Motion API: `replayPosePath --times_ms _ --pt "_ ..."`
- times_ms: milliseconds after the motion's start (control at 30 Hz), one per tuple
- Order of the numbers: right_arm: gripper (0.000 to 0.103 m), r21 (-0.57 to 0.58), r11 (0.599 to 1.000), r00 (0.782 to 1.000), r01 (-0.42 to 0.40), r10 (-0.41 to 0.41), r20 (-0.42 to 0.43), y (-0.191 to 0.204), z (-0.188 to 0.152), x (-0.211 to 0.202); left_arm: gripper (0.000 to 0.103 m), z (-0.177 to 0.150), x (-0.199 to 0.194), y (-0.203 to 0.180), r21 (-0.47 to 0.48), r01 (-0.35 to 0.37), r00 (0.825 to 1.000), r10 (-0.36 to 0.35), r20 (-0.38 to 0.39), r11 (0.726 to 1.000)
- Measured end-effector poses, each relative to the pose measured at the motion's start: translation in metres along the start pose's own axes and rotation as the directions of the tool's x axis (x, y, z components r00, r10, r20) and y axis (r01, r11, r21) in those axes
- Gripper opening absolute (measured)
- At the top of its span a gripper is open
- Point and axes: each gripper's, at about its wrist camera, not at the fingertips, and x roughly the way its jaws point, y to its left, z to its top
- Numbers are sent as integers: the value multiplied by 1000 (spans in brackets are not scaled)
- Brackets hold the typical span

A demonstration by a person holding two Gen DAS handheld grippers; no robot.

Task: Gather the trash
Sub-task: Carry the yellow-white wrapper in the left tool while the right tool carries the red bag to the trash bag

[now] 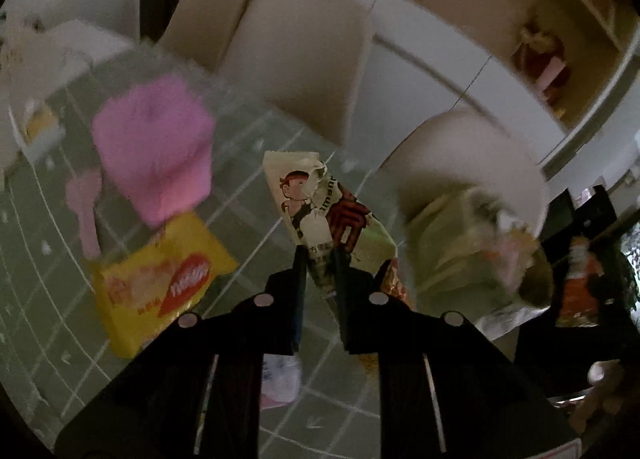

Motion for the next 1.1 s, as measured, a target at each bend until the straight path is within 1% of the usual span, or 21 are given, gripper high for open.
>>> replayPosePath --times_ms 67,133,233,300,433,567,733,833,967,1100 --pt "22 -6 1000 1000 -1 1 13 -4 2 -4 13 11 -19 -19 35 18 998 -20 60 999" --pt "22 -6 1000 1000 -3 4 31 -11 6 -9 13 20 -35 -42 73 55 992 -63 110 996" --pt "22 3 1000 998 -2 2 65 -25 13 -17 13 33 -48 -84 140 128 975 -151 165 982" --pt "22 6 1000 997 -1 1 77 -35 17 -20 13 39 -48 -118 184 185 962 -217 167 965" --pt "22 -5 999 995 32 -32 97 -58 24 -26 13 37 -26 -172 255 226 954 -267 139 940" --pt "22 21 998 992 64 -65 106 -88 28 -34 13 27 9 -212 284 253 956 -284 74 925" --pt "22 65 994 989 86 -93 111 -119 30 -36 13 16 36 -240 335 249 960 -277 39 909" --pt "22 98 992 991 78 -88 100 -133 30 -30 13 12 55 -246 342 239 966 -258 12 909" --pt "22 99 992 992 73 -83 96 -140 34 -22 14 8 78 -248 336 223 974 -227 -29 915" --pt "22 108 992 993 60 -70 91 -143 35 -14 14 4 100 -246 320 228 974 -213 -80 920"
